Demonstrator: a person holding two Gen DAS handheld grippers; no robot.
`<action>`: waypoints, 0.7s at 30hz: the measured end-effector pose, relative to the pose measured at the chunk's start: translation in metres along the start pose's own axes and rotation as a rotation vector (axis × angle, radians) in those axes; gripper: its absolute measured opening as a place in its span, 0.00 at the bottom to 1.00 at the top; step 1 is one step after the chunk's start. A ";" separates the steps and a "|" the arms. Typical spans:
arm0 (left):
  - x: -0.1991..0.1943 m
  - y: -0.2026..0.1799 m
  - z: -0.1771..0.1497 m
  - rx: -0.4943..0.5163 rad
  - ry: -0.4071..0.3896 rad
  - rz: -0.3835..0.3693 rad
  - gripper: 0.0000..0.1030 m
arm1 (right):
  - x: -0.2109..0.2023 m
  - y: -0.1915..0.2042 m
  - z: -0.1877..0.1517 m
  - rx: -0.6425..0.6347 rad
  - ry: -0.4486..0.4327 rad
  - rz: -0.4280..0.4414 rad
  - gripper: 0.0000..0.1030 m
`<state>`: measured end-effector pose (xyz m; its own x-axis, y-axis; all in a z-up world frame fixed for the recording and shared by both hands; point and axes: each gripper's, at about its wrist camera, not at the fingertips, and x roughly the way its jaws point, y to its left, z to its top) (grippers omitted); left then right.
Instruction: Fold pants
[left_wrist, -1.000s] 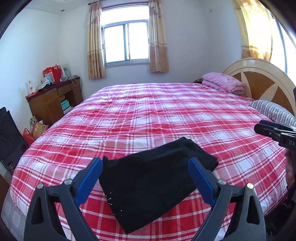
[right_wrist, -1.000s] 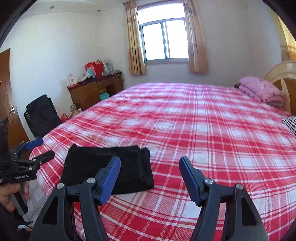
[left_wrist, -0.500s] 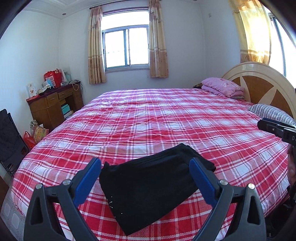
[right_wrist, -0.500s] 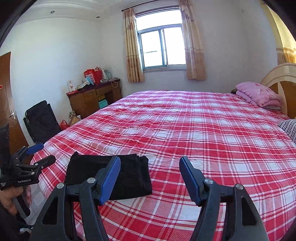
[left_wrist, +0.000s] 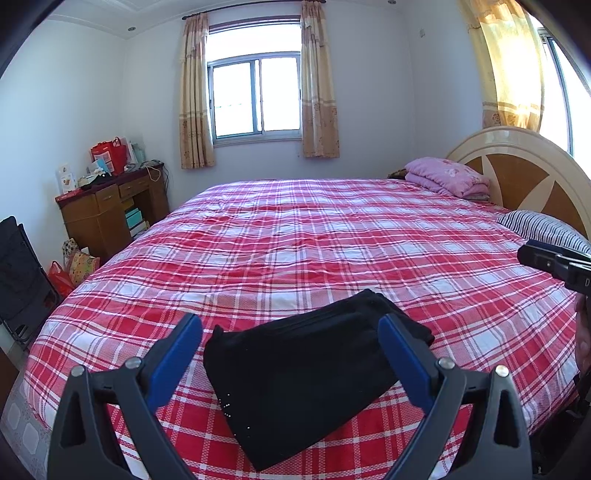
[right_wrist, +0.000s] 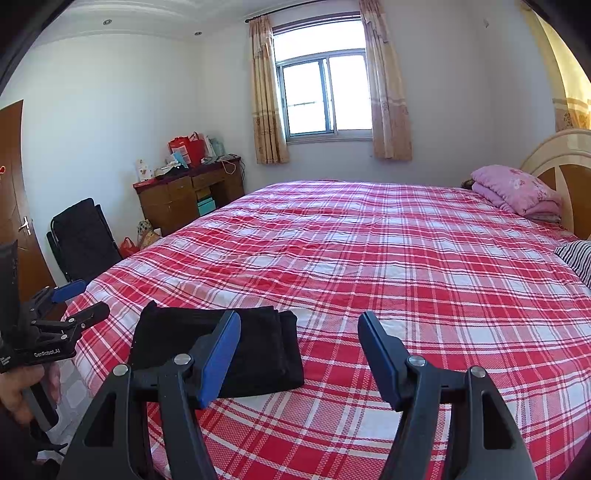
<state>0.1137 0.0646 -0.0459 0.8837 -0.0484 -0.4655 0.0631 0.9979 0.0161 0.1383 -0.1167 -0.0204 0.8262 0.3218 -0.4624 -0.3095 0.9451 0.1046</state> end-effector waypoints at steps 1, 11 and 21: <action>0.000 0.001 0.000 -0.001 0.001 0.000 0.96 | 0.000 0.000 0.000 -0.001 0.000 -0.001 0.66; 0.001 0.003 0.000 -0.001 0.002 0.004 0.96 | 0.000 0.001 0.000 -0.004 0.002 -0.005 0.66; 0.003 0.005 -0.002 0.000 0.006 0.006 0.96 | 0.000 -0.001 -0.001 -0.007 0.004 -0.004 0.66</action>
<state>0.1155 0.0691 -0.0486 0.8811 -0.0419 -0.4710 0.0575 0.9982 0.0187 0.1381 -0.1176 -0.0213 0.8256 0.3177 -0.4663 -0.3093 0.9460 0.0968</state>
